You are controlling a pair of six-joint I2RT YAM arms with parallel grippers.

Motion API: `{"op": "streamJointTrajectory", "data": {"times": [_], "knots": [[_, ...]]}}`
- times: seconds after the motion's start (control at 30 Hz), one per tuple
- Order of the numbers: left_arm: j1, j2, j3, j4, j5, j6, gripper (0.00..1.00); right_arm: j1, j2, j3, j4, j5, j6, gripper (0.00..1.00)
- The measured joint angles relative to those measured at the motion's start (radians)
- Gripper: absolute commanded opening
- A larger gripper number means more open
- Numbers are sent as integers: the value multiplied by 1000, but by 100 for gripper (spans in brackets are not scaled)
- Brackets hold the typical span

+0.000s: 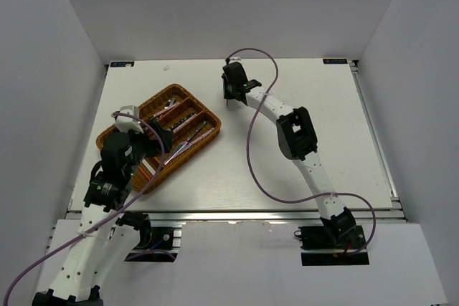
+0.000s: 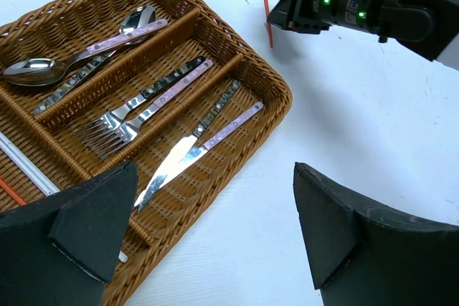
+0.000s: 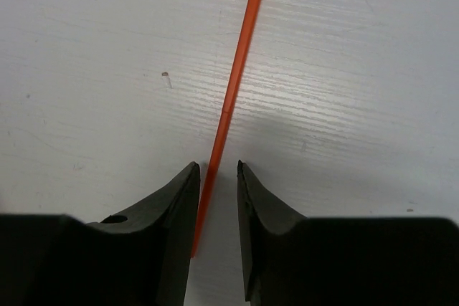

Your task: Sort the eating utensils into containers

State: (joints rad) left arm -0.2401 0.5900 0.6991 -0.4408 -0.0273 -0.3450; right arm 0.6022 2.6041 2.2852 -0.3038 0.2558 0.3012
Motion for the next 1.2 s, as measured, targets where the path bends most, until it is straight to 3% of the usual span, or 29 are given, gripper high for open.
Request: {"op": "streamJointTrajectory", "data": {"times": [0.2, 0.3, 0.37, 0.5, 0.6, 0.8, 0.93, 1.2], "knots": [[-7, -18, -4, 3, 32, 5, 98, -7, 34, 37, -8, -11, 1, 33], [-13, -24, -4, 9, 40, 5, 98, -11, 69, 105, -36, -29, 0, 27], [-18, -24, -4, 8, 42, 5, 98, -13, 87, 136, -46, -31, -3, 18], [-28, -29, -4, 8, 43, 6, 98, -18, 87, 139, -71, -30, -7, 17], [-36, -37, -5, 8, 43, 6, 98, -19, 87, 148, -98, -28, -26, 0], [-40, -49, -5, 8, 42, 6, 98, -18, 84, 144, -116, -23, -41, 0], [-40, -51, -4, 8, 42, 6, 98, -19, -5, -6, -90, -24, -32, 0], [-43, -53, -5, 8, 42, 6, 98, -19, -415, -667, -14, -34, 20, 0]]}}
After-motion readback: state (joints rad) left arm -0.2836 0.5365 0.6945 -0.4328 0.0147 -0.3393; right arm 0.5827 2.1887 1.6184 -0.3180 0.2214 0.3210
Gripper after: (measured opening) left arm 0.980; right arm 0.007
